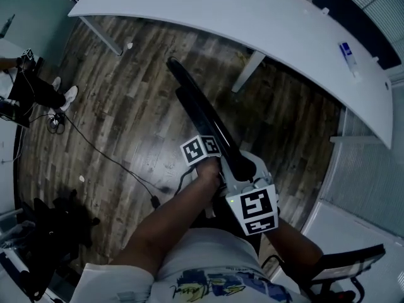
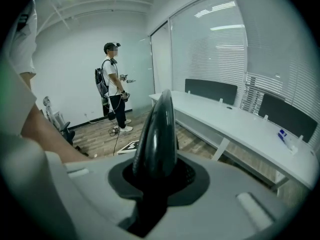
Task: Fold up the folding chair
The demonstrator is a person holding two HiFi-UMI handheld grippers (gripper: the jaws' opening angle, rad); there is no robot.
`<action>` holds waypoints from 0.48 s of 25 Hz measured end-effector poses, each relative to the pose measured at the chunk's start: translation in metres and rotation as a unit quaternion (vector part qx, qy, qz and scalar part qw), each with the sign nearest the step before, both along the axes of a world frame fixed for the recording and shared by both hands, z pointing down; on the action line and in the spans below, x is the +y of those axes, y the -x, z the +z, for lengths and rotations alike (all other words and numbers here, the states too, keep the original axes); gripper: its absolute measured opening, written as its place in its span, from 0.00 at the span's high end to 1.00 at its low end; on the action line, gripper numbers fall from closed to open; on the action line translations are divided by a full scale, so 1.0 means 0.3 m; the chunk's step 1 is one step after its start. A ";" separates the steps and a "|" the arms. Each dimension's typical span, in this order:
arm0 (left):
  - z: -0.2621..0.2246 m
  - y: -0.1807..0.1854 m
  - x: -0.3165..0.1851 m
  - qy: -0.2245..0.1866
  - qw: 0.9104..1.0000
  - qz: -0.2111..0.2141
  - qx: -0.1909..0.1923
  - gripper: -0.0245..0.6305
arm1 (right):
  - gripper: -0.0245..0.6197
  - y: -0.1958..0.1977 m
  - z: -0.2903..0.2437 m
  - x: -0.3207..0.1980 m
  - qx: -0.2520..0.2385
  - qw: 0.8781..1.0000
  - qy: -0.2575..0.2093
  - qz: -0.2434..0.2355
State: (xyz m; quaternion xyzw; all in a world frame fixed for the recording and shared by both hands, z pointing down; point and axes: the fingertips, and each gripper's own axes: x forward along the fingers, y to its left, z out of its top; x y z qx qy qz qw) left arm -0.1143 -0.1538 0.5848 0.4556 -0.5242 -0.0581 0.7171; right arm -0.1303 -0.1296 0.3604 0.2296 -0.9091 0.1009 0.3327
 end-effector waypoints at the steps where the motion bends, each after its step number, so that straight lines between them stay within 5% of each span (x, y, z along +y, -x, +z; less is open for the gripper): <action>1: 0.003 0.025 -0.011 0.000 1.000 -0.004 0.000 0.77 | 0.85 0.024 0.003 -0.011 0.000 1.000 0.000 -0.005; 12: 0.041 0.160 -0.144 0.009 0.998 -0.055 -0.004 0.77 | 0.86 0.147 0.040 -0.152 -0.001 0.999 0.008 -0.051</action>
